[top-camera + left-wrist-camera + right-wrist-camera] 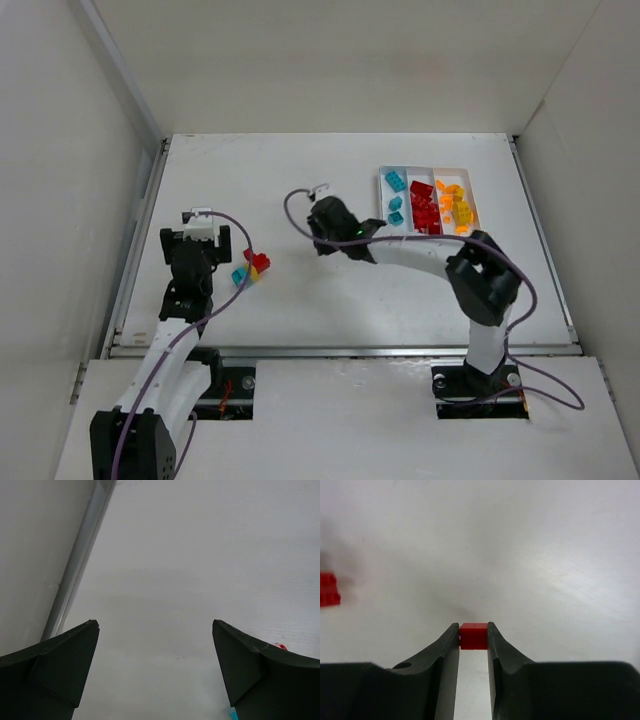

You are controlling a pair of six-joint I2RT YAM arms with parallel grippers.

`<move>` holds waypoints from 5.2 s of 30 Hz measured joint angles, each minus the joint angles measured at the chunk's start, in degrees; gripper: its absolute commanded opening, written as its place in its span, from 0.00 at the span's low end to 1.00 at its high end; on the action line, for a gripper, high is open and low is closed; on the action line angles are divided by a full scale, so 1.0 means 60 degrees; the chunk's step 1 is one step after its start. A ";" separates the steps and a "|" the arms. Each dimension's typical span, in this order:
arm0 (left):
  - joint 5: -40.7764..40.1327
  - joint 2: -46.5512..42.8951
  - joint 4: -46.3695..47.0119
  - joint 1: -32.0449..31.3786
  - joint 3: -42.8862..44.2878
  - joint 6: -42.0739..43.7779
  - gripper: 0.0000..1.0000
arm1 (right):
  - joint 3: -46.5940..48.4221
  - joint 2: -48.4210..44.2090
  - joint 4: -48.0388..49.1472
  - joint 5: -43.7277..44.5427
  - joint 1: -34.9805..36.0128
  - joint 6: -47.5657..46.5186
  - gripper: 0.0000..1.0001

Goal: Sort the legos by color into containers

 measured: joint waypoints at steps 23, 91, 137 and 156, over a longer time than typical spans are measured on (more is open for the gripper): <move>0.6870 0.2801 -0.5563 -0.1355 0.2259 0.7195 1.00 | -0.0390 -0.0747 -0.1016 -0.0204 -0.6794 0.0131 0.14; 0.6218 0.5002 -0.5592 -0.1756 0.3799 0.7872 0.00 | 0.0120 -0.1759 -0.1016 -0.3548 -0.6688 -0.1883 0.71; 1.2754 0.3020 -0.5482 -0.2167 0.6156 0.5468 0.00 | 0.0080 -0.3967 -0.0215 -0.8863 -0.1359 -0.8353 0.00; 1.1162 0.3217 -0.5501 -0.2251 0.5555 0.4819 0.00 | -0.1239 -0.5628 0.0947 -0.8109 -0.5064 -0.6258 0.00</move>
